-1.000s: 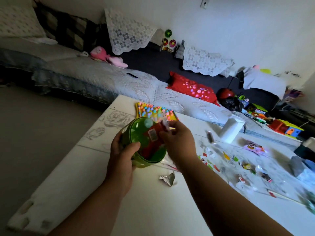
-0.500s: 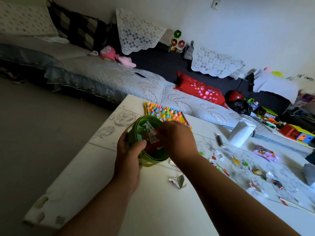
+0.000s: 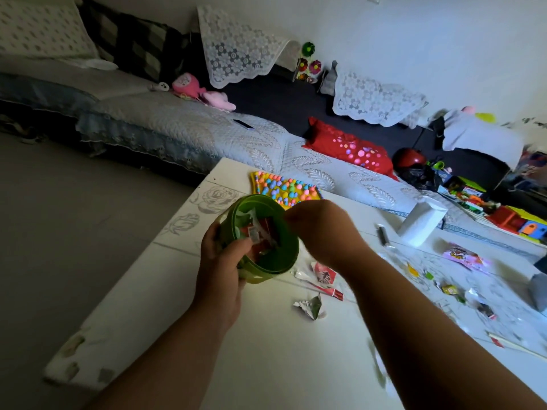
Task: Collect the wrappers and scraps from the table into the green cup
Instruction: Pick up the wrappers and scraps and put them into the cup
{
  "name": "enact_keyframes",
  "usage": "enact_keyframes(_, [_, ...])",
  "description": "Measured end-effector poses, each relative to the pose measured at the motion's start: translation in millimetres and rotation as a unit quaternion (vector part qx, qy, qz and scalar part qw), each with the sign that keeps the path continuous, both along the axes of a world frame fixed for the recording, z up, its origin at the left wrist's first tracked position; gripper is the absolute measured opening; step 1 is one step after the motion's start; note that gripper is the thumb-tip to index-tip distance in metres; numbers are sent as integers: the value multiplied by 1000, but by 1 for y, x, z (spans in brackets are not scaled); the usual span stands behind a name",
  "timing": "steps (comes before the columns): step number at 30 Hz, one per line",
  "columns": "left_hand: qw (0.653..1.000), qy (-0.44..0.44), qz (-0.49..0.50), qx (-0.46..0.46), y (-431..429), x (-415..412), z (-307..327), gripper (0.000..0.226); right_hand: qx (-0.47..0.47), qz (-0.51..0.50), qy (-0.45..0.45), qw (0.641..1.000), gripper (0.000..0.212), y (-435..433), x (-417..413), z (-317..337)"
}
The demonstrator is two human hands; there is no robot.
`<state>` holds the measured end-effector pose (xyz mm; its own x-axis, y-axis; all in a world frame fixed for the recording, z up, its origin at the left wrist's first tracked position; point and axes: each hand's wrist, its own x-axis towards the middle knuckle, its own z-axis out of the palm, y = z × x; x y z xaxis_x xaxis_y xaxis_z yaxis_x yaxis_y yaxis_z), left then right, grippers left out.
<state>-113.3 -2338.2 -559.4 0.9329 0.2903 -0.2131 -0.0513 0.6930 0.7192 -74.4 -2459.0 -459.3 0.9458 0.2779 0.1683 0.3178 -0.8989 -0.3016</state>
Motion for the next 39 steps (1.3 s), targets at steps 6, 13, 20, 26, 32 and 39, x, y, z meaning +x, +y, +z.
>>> enact_keyframes(6, [999, 9, 40, -28, 5, 8, -2, 56, -143, -57, 179, 972, 31, -69, 10, -59])
enact_keyframes(13, [999, 3, 39, -27, 5, 17, -9, 56, -8, -180, 213, 960, 31, -80, 0, -108])
enact_keyframes(20, [999, -4, 34, -26, 5, 23, -13, 59, -49, -136, 228, 963, 22, -79, -1, -103])
enact_keyframes(26, [999, -11, 31, -23, 5, 26, -13, 62, -75, -146, 220, 962, 35, -76, 0, -104])
enact_keyframes(32, [999, -17, 30, -27, 3, 27, -15, 56, -41, -144, 248, 957, 22, -81, -2, -106])
enact_keyframes(39, [999, -17, 32, -25, 4, 26, -15, 58, 234, -204, 144, 940, 35, -95, 5, -77])
